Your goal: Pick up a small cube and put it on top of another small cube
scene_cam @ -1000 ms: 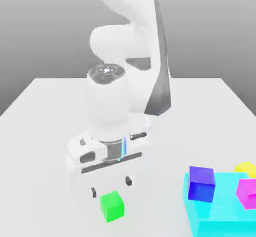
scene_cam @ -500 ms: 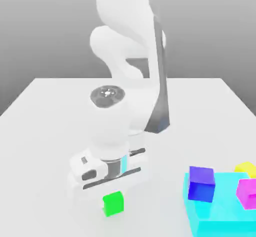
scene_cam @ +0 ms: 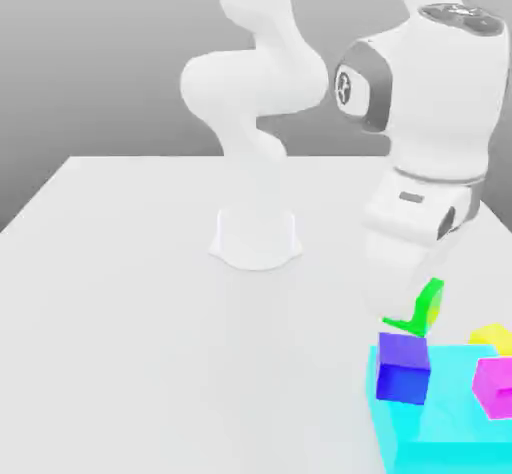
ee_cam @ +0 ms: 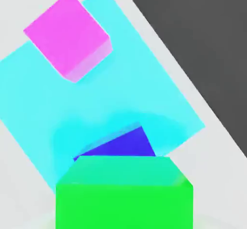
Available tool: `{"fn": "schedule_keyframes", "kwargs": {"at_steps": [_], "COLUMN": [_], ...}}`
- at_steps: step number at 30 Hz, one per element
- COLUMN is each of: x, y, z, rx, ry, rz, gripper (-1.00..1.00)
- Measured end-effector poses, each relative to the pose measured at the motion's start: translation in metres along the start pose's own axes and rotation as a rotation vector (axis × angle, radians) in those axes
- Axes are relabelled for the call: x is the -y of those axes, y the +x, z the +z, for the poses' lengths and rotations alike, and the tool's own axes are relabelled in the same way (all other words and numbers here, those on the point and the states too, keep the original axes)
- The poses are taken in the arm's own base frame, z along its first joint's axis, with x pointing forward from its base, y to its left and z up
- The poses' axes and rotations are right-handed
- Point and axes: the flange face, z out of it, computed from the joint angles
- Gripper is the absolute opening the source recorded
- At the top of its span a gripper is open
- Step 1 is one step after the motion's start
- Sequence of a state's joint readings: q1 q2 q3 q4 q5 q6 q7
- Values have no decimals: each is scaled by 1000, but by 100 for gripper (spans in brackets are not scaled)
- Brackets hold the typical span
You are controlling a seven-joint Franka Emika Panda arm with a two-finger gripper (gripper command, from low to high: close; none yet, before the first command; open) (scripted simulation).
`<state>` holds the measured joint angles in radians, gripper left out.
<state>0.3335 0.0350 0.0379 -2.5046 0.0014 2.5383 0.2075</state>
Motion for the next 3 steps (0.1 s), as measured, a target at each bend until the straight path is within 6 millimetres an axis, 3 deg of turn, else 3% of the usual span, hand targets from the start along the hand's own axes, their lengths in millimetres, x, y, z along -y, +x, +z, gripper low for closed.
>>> {"fn": "schedule_keyframes", "kwargs": {"at_steps": [3], "x": [0], "y": [0], "z": [0], "rx": [0], "ry": [0], "rz": [1], "gripper": [100]}}
